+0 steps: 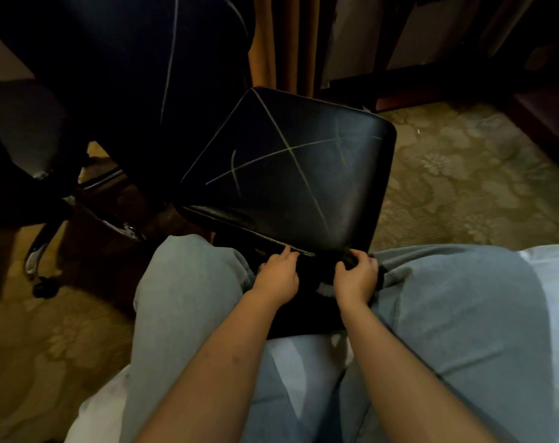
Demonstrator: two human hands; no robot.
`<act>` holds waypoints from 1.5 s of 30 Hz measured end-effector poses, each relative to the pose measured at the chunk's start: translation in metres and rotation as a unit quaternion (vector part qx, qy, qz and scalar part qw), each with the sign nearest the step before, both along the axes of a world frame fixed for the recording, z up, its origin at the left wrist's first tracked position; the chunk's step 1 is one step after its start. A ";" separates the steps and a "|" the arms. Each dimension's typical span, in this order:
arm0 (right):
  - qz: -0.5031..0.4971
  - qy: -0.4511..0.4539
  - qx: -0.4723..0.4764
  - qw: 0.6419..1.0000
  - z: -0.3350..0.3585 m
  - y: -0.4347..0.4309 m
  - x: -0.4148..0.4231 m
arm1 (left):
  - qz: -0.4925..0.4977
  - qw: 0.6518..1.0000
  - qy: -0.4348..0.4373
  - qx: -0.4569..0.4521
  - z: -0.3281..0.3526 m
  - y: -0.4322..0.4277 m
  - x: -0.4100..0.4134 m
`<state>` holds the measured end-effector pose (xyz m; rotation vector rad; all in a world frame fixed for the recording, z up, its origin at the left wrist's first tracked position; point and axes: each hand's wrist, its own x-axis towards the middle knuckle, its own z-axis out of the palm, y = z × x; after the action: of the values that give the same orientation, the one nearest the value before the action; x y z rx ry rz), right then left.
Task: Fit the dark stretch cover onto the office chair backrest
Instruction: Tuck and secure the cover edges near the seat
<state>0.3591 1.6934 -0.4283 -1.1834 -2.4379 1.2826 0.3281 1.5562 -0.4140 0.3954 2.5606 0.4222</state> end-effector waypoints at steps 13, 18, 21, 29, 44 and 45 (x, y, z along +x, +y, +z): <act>0.045 0.023 0.014 0.999 0.000 -0.001 -0.003 | 0.001 1.000 -0.028 -0.004 0.000 0.001 -0.003; -0.094 0.018 -0.033 0.995 -0.001 0.010 -0.006 | -0.008 0.999 -0.033 0.007 -0.006 -0.001 -0.005; -0.004 0.012 0.010 1.000 0.000 0.001 -0.005 | -0.008 0.999 -0.034 0.014 -0.008 -0.001 -0.005; 0.237 0.004 0.028 0.971 -0.005 -0.015 -0.001 | -0.005 0.999 -0.040 0.000 -0.012 0.000 -0.007; 0.171 -0.003 0.014 0.985 0.001 -0.010 -0.006 | -0.017 0.998 -0.047 0.026 -0.014 0.004 -0.006; 0.200 -0.012 0.010 0.980 -0.001 -0.010 -0.006 | -0.019 0.999 -0.048 0.018 -0.013 0.005 -0.006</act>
<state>0.3533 1.6835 -0.4291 -0.7264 -2.7973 1.3360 0.3216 1.5607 -0.4269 0.4261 2.4523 0.4623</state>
